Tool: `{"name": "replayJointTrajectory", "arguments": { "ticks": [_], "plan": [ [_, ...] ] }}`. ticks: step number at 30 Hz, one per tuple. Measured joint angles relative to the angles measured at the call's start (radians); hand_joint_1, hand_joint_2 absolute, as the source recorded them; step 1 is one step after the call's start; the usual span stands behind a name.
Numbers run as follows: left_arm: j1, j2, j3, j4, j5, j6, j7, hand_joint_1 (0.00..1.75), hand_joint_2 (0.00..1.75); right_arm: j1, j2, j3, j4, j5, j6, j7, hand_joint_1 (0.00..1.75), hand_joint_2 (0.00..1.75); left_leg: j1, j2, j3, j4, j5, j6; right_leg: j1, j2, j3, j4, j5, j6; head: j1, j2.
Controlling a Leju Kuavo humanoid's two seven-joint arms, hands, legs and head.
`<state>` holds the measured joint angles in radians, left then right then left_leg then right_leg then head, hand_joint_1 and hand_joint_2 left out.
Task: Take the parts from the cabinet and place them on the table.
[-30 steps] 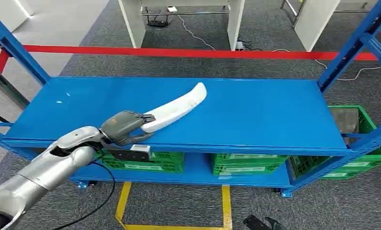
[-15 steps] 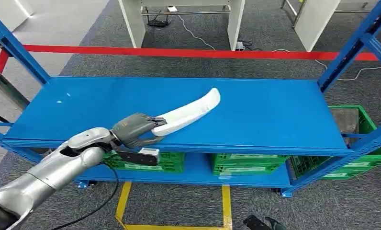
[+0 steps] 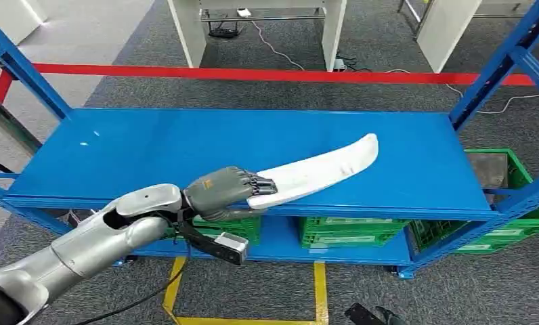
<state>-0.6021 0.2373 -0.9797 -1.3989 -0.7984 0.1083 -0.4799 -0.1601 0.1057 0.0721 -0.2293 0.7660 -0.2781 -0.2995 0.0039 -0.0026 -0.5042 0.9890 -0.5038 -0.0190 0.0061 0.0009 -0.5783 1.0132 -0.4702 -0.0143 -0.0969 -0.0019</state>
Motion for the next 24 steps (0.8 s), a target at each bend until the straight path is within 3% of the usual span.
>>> {"name": "replayJointTrajectory", "arguments": {
  "ticks": [12,24],
  "plan": [
    [-0.008,0.020,-0.056,-0.111,0.006,-0.003,0.000,1.75,1.75,0.001,0.000,-0.008,0.000,-0.003,-0.003,0.002,0.00,1.75,0.000,0.000,0.000,0.000,0.000,0.000,0.000,0.000,0.000,0.000,0.000,0.000,0.000,0.000],
    [-0.015,0.048,-0.070,-0.128,0.008,-0.003,0.000,1.75,1.75,0.001,0.000,-0.016,0.000,-0.011,-0.005,-0.009,0.00,1.75,0.000,0.000,0.000,0.000,0.000,0.000,0.000,0.000,0.000,0.000,0.000,0.000,0.000,0.000]
  ]
}}
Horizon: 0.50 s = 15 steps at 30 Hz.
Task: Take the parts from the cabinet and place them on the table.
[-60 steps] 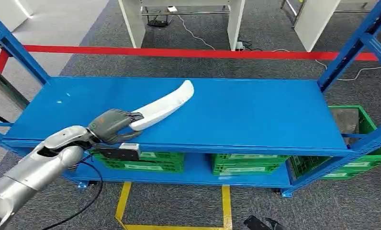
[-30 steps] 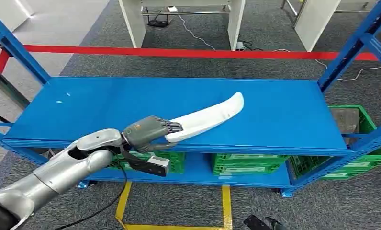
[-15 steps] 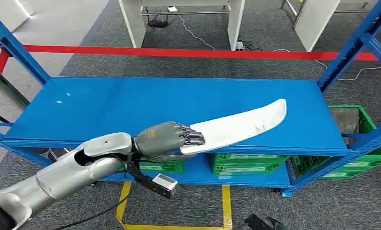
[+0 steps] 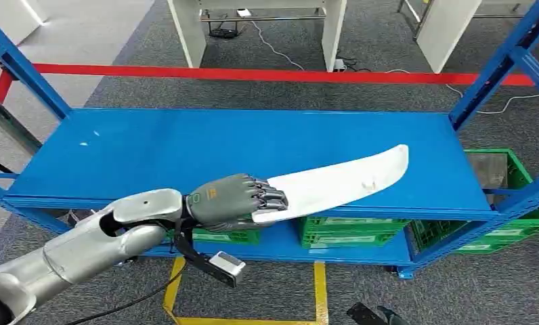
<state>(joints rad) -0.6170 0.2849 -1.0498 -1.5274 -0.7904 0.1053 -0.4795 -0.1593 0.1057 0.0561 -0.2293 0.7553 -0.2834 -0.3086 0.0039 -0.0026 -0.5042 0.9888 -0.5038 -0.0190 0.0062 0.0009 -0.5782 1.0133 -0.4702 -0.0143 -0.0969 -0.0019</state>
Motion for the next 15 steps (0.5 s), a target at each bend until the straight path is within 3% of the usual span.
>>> {"name": "replayJointTrajectory", "arguments": {
  "ticks": [15],
  "plan": [
    [-0.001,0.016,0.000,-0.009,0.006,0.000,0.004,1.75,1.75,0.000,0.000,-0.009,0.000,0.000,0.001,-0.006,0.00,1.75,0.000,0.000,0.000,0.000,0.000,0.000,0.000,0.000,0.000,0.000,0.000,0.000,0.000,0.000]
  ]
}}
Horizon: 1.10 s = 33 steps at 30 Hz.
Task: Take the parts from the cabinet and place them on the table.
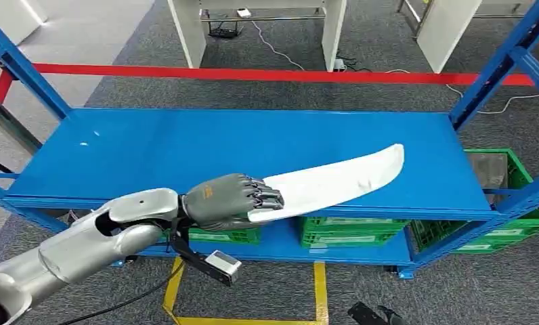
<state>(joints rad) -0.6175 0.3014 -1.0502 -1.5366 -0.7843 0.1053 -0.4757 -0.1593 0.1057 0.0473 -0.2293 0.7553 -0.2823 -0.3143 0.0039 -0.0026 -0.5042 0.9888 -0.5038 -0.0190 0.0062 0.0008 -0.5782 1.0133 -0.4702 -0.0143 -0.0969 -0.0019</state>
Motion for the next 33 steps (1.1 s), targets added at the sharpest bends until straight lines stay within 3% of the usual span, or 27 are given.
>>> {"name": "replayJointTrajectory", "arguments": {
  "ticks": [6,10,12,14,15,17,18,19,20,22,23,24,26,28,29,30,32,33],
  "plan": [
    [0.000,0.005,0.001,-0.005,-0.001,0.007,0.009,1.75,1.75,0.000,0.000,-0.006,0.000,0.000,-0.001,0.002,0.00,1.75,0.000,0.000,0.000,0.000,0.000,0.000,0.000,0.000,0.000,0.000,0.000,0.000,0.000,0.000],
    [0.000,0.009,0.002,-0.005,-0.001,0.008,0.013,1.75,1.75,0.001,0.000,-0.008,0.000,0.000,-0.001,0.002,0.00,1.75,-0.006,0.000,-0.004,0.009,-0.003,0.017,-0.008,0.000,-0.001,-0.002,0.005,0.010,0.000,0.000],
    [0.000,0.010,0.005,-0.007,-0.001,0.009,0.014,1.75,1.75,0.001,0.002,-0.009,0.000,0.000,-0.002,0.002,0.00,1.75,-0.009,0.000,-0.004,0.003,0.009,0.029,-0.010,0.000,0.001,-0.010,0.015,0.022,-0.001,0.000],
    [-0.002,0.010,0.007,-0.010,-0.001,0.011,0.014,1.75,1.75,0.001,0.001,-0.010,0.000,0.000,-0.003,0.002,0.00,1.75,0.003,0.009,0.008,-0.038,0.036,0.038,-0.007,0.000,-0.014,-0.003,-0.007,0.029,0.002,0.000],
    [-0.005,0.009,0.007,-0.011,-0.001,0.013,0.014,1.75,1.75,0.000,0.000,-0.011,0.000,0.000,-0.004,0.002,0.00,1.75,0.006,0.008,0.004,-0.040,0.041,0.044,-0.008,0.001,-0.036,0.049,-0.044,0.033,0.004,0.000],
    [0.000,0.008,0.006,-0.011,-0.002,0.013,0.014,1.75,1.75,0.001,0.000,-0.012,0.000,0.000,-0.005,0.002,0.00,1.75,0.007,0.009,-0.003,-0.036,0.041,0.043,-0.019,0.000,-0.104,0.206,-0.110,0.045,0.006,0.000],
    [0.002,0.008,0.005,-0.011,-0.002,0.013,0.014,1.75,1.75,0.002,0.000,-0.012,0.000,0.000,-0.005,0.002,0.00,1.75,0.008,0.010,-0.007,-0.032,0.041,0.043,-0.024,0.000,-0.133,0.266,-0.124,0.053,0.005,0.000],
    [0.003,0.008,0.005,-0.011,-0.002,0.013,0.014,1.75,1.75,0.003,0.000,-0.013,0.000,0.000,-0.005,0.002,0.00,1.75,0.011,0.010,-0.012,-0.027,0.040,0.042,-0.030,-0.001,-0.141,0.278,-0.112,0.060,0.006,0.000],
    [0.003,0.008,0.005,-0.011,-0.002,0.013,0.015,1.75,1.75,0.003,-0.001,-0.014,0.000,0.000,-0.005,0.002,0.00,1.75,0.016,0.010,-0.014,-0.021,0.037,0.037,-0.036,-0.001,-0.125,0.249,-0.079,0.066,0.005,0.000],
    [0.002,0.008,0.006,-0.011,-0.002,0.013,0.015,1.75,1.75,0.002,-0.003,-0.014,0.000,0.000,-0.006,0.002,0.00,1.75,0.031,0.010,-0.017,-0.001,0.026,0.017,-0.049,-0.005,-0.042,0.088,0.012,0.086,0.006,0.000],
    [0.002,0.008,0.006,-0.011,-0.002,0.013,0.015,1.75,1.75,0.001,-0.002,-0.014,0.000,0.000,-0.006,0.002,0.00,1.75,0.032,0.009,-0.022,0.010,0.018,0.004,-0.047,-0.004,-0.016,0.043,-0.011,0.102,0.008,0.000],
    [0.001,0.008,0.007,-0.011,-0.002,0.014,0.015,1.75,1.75,-0.002,0.004,-0.014,0.000,0.000,-0.006,0.000,0.00,1.75,0.029,0.008,-0.035,0.023,0.015,-0.006,-0.041,0.002,-0.002,0.045,-0.007,0.089,0.024,0.000],
    [0.000,0.008,0.007,-0.011,-0.002,0.015,0.016,1.75,1.75,-0.004,0.002,-0.015,0.000,0.000,-0.008,0.000,0.00,1.75,0.025,0.005,-0.044,0.034,0.019,-0.016,-0.043,0.008,-0.020,0.047,-0.022,0.056,0.017,0.000],
    [0.000,0.010,0.008,-0.011,-0.002,0.014,0.016,1.75,1.75,-0.003,0.002,-0.015,0.000,0.000,-0.008,0.000,0.00,1.75,0.029,0.006,-0.053,0.034,0.019,-0.026,-0.044,0.009,-0.034,0.051,-0.016,0.037,0.014,0.000],
    [0.000,0.011,0.008,-0.011,-0.002,0.014,0.016,1.75,1.75,-0.004,0.002,-0.016,0.000,0.000,-0.009,0.000,0.00,1.75,0.031,0.006,-0.060,0.047,-0.001,-0.028,-0.043,0.008,-0.037,0.050,-0.011,0.027,0.013,0.000],
    [0.000,0.012,0.008,-0.011,-0.002,0.015,0.016,1.75,1.75,-0.005,0.002,-0.016,0.000,0.000,-0.009,0.000,0.00,1.75,0.030,0.006,-0.077,0.094,-0.044,-0.026,-0.040,0.008,-0.044,0.049,-0.004,0.018,0.011,0.000],
    [-0.001,0.011,0.008,-0.012,-0.002,0.014,0.016,1.75,1.75,-0.005,0.002,-0.016,0.000,0.000,-0.009,0.000,0.00,1.75,0.025,0.006,-0.130,0.242,-0.132,-0.024,-0.032,0.007,-0.059,0.049,0.005,0.007,0.012,0.000],
    [0.001,0.012,0.007,-0.011,-0.002,0.014,0.016,1.75,1.75,-0.005,0.002,-0.016,0.000,0.000,-0.009,0.000,0.00,1.75,0.022,0.006,-0.151,0.311,-0.161,-0.020,-0.026,0.006,-0.066,0.049,0.010,0.003,0.012,0.000]
  ]
}}
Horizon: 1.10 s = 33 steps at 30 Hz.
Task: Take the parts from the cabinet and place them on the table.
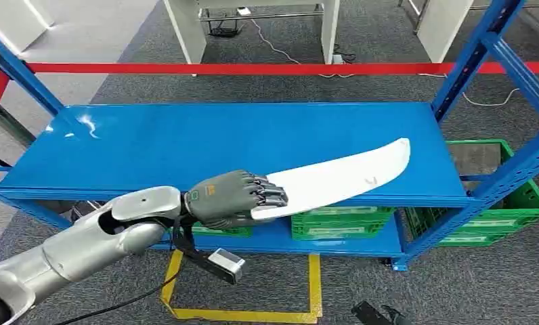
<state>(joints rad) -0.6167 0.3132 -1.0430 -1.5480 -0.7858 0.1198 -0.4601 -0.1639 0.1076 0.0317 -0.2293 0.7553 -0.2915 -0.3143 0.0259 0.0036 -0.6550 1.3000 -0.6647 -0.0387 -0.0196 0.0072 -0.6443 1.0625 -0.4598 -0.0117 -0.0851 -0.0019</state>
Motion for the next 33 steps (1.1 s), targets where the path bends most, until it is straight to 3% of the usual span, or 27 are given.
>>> {"name": "replayJointTrajectory", "arguments": {
  "ticks": [1,3,4,5,6,7,10,11,12,13,14,15,16,17,18,19,20,21,22,23,25,26,28,30,31,32,33],
  "plan": [
    [0.001,0.000,0.000,0.000,0.000,0.000,0.000,1.75,1.75,0.001,0.000,0.000,0.000,0.000,0.000,0.000,0.00,1.75,-0.005,0.000,-0.003,0.028,-0.004,0.007,0.006,0.000,-0.007,0.000,0.005,-0.002,0.000,0.000],
    [0.000,0.000,0.000,0.000,0.000,0.000,0.000,1.75,1.75,0.001,0.000,0.000,0.000,0.000,0.000,0.000,0.00,1.75,-0.020,-0.001,0.049,-0.048,0.052,0.034,0.021,0.001,-0.018,0.000,0.017,-0.007,0.000,0.000],
    [-0.001,0.000,0.000,0.000,0.000,0.000,0.000,1.75,1.75,0.000,0.000,0.000,0.000,0.000,0.000,0.000,0.00,1.75,-0.032,-0.001,0.098,-0.134,0.090,0.058,0.030,0.002,-0.022,-0.001,0.023,-0.010,0.000,0.000],
    [-0.004,0.000,0.001,-0.001,0.000,0.000,0.000,1.75,1.75,-0.001,0.001,0.000,0.000,0.000,0.000,0.000,0.00,1.75,-0.049,-0.001,0.147,-0.217,0.116,0.088,0.034,0.002,-0.025,-0.001,0.030,-0.013,0.001,0.000],
    [-0.006,0.001,0.002,-0.002,0.000,0.000,0.000,1.75,1.75,0.000,0.011,0.000,0.000,0.000,0.000,0.000,0.00,1.75,-0.055,0.001,0.169,-0.260,0.093,0.119,0.034,-0.002,-0.029,-0.003,0.037,-0.012,0.010,0.000],
    [-0.008,0.001,0.004,-0.002,0.000,0.000,0.000,1.75,1.75,0.000,0.006,-0.001,0.000,0.000,-0.001,0.000,0.00,1.75,-0.059,0.006,0.169,-0.273,0.110,0.106,0.026,-0.002,-0.031,-0.008,0.048,-0.008,0.008,0.000],
    [-0.012,0.001,0.004,-0.002,0.000,0.001,0.000,1.75,1.75,-0.002,0.009,-0.001,0.000,-0.001,0.000,0.000,0.00,1.75,-0.067,0.003,0.160,-0.303,0.145,0.111,0.022,-0.005,-0.032,-0.032,0.081,0.012,0.009,0.000],
    [-0.012,0.000,0.004,-0.002,0.000,0.001,0.000,1.75,1.75,-0.002,0.008,-0.001,0.000,-0.001,0.000,0.000,0.00,1.75,-0.051,0.013,0.163,-0.333,0.170,0.096,0.023,-0.004,-0.041,-0.030,0.074,0.014,0.007,0.000],
    [-0.013,-0.001,0.004,-0.003,0.000,0.001,0.000,1.75,1.75,-0.002,0.007,0.000,0.000,-0.002,0.000,0.000,0.00,1.75,-0.051,0.010,0.155,-0.345,0.188,0.096,0.026,-0.004,-0.059,-0.011,0.026,0.023,0.009,0.000],
    [-0.014,-0.002,0.004,-0.003,0.000,0.001,0.001,1.75,1.75,-0.001,0.007,0.000,0.000,-0.002,0.000,0.001,0.00,1.75,-0.047,0.010,0.142,-0.346,0.201,0.098,0.022,-0.003,-0.071,0.042,-0.033,0.029,0.009,0.000],
    [-0.013,-0.003,0.004,-0.003,0.000,0.001,0.001,1.75,1.75,-0.002,0.007,0.000,0.000,-0.002,0.000,0.001,0.00,1.75,-0.044,0.010,0.127,-0.344,0.211,0.091,0.017,-0.004,-0.088,0.118,-0.089,0.037,0.011,0.000],
    [-0.011,-0.003,0.003,-0.002,0.000,0.001,0.001,1.75,1.75,-0.002,0.005,-0.001,0.000,-0.002,0.000,0.002,0.00,1.75,-0.043,0.010,0.113,-0.343,0.220,0.089,0.012,-0.004,-0.101,0.186,-0.121,0.044,0.009,0.000],
    [-0.010,-0.003,0.001,-0.002,0.000,0.001,0.001,1.75,1.75,-0.002,0.005,-0.001,0.000,-0.002,0.000,0.002,0.00,1.75,-0.040,0.012,0.098,-0.340,0.230,0.084,0.006,-0.005,-0.107,0.238,-0.125,0.051,0.010,0.000],
    [-0.008,-0.003,0.000,-0.002,0.000,0.001,0.001,1.75,1.75,-0.001,0.004,-0.001,0.000,-0.002,0.000,0.003,0.00,1.75,-0.036,0.012,0.084,-0.337,0.238,0.078,0.002,-0.006,-0.097,0.249,-0.102,0.059,0.010,0.000],
    [-0.007,-0.003,0.000,-0.002,0.000,0.001,0.001,1.75,1.75,-0.001,0.004,-0.001,0.000,-0.002,0.000,0.003,0.00,1.75,-0.031,0.013,0.070,-0.332,0.246,0.071,-0.003,-0.007,-0.067,0.225,-0.066,0.066,0.010,0.000],
    [-0.007,-0.003,0.000,-0.002,0.000,0.000,0.001,1.75,1.75,-0.001,0.003,-0.001,0.000,-0.002,0.000,0.003,0.00,1.75,-0.024,0.013,0.054,-0.323,0.252,0.063,-0.009,-0.008,-0.014,0.161,-0.030,0.075,0.009,0.000],
    [-0.009,-0.003,0.000,-0.003,0.000,0.000,0.001,1.75,1.75,-0.003,0.003,-0.001,0.000,-0.002,0.000,0.003,0.00,1.75,-0.020,0.013,0.040,-0.308,0.256,0.057,-0.017,-0.010,0.050,0.075,-0.019,0.086,0.010,0.000],
    [-0.010,-0.004,0.002,-0.003,0.000,0.000,0.001,1.75,1.75,-0.006,0.004,0.000,-0.001,-0.003,0.000,0.003,0.00,1.75,-0.023,0.013,0.026,-0.293,0.257,0.051,-0.019,-0.009,0.094,0.000,-0.065,0.100,0.012,0.000],
    [-0.011,-0.003,0.004,-0.002,0.000,0.000,0.001,1.75,1.75,-0.007,0.005,-0.001,-0.001,-0.003,0.001,0.002,0.00,1.75,-0.024,0.013,0.013,-0.280,0.259,0.046,-0.013,-0.002,0.127,-0.036,-0.077,0.086,0.013,0.000],
    [-0.011,-0.003,0.004,-0.003,0.001,0.001,0.002,1.75,1.75,-0.009,0.005,-0.001,-0.001,-0.003,0.001,0.001,0.00,1.75,-0.026,0.013,0.009,-0.274,0.266,0.038,-0.014,-0.005,0.115,-0.033,-0.083,0.068,0.011,0.000],
    [-0.010,-0.003,0.003,-0.003,0.000,0.000,0.002,1.75,1.75,-0.006,0.005,-0.001,-0.001,-0.003,0.001,0.000,0.00,1.75,-0.024,0.012,0.002,-0.277,0.284,0.028,-0.010,-0.006,0.103,-0.026,-0.071,0.048,0.013,0.000],
    [-0.010,0.000,0.003,-0.002,0.000,0.000,0.002,1.75,1.75,-0.005,0.005,-0.001,-0.001,-0.003,0.001,0.000,0.00,1.75,-0.020,0.011,-0.004,-0.274,0.277,0.023,-0.014,-0.009,0.095,-0.029,-0.059,0.031,0.013,0.000],
    [-0.010,0.002,0.003,-0.002,0.000,0.000,0.002,1.75,1.75,-0.007,0.004,-0.002,-0.001,-0.003,0.002,0.000,0.00,1.75,-0.018,0.007,-0.031,-0.194,0.171,0.014,-0.011,-0.009,0.069,-0.029,-0.038,0.012,0.010,0.000],
    [-0.010,0.002,0.003,-0.002,0.000,0.000,0.002,1.75,1.75,-0.007,0.004,-0.002,-0.002,-0.002,0.002,0.000,0.00,1.75,-0.017,0.006,-0.064,-0.042,0.073,0.010,-0.007,-0.009,0.043,-0.029,-0.017,0.006,0.010,0.000],
    [-0.009,0.003,0.002,-0.002,0.000,0.000,0.002,1.75,1.75,-0.006,0.004,-0.002,-0.002,-0.002,0.003,0.000,0.00,1.75,-0.018,0.006,-0.070,0.014,0.053,0.011,-0.005,-0.009,0.028,-0.028,-0.006,0.006,0.010,0.000],
    [-0.008,0.003,0.002,-0.002,0.000,0.000,0.002,1.75,1.75,-0.006,0.004,-0.002,-0.002,-0.002,0.003,0.000,0.00,1.75,-0.018,0.005,-0.060,0.029,0.064,0.013,-0.003,-0.009,0.013,-0.027,0.004,0.006,0.010,0.000],
    [-0.008,0.004,0.002,-0.002,0.000,0.000,0.002,1.75,1.75,-0.006,0.004,-0.002,-0.002,-0.001,0.004,0.000,0.00,1.75,-0.018,0.005,-0.033,0.007,0.094,0.018,-0.001,-0.009,-0.001,-0.027,0.015,0.007,0.010,0.000]
  ]
}}
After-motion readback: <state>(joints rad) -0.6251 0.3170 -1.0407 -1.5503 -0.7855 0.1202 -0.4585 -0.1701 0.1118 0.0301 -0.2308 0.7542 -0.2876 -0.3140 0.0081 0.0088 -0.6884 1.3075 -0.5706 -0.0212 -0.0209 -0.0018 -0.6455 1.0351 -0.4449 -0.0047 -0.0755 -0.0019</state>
